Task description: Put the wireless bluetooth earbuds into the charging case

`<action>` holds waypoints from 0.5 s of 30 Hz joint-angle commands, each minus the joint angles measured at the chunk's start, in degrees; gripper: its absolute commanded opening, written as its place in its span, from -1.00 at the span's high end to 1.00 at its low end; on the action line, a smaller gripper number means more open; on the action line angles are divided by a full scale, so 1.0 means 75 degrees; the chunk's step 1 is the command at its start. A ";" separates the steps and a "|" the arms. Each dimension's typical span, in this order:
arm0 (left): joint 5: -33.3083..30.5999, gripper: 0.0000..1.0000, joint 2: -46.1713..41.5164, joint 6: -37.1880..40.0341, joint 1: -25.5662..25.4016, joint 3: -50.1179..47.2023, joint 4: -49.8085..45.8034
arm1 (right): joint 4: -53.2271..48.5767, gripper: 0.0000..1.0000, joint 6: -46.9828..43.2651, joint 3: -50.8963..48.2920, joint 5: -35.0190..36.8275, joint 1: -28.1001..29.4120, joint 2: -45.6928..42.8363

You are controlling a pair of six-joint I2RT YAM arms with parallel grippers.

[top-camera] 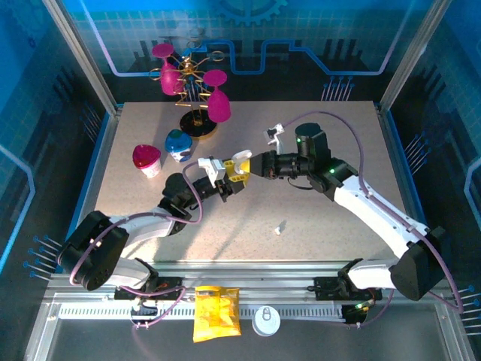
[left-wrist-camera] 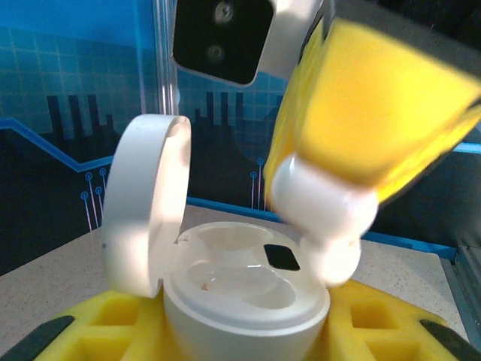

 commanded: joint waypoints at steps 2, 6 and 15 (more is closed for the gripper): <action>-0.0106 0.40 0.0113 0.0204 -0.0108 0.0234 0.0281 | -0.0510 0.98 -0.0463 0.0374 0.0352 0.0237 0.0156; -0.0105 0.40 0.0088 0.0215 -0.0126 0.0221 0.0269 | -0.0666 0.97 -0.0624 0.0431 0.0556 0.0322 0.0247; -0.0127 0.40 0.0096 0.0223 -0.0132 0.0152 0.0312 | -0.0488 0.98 -0.0731 0.0286 0.1173 0.0326 -0.0125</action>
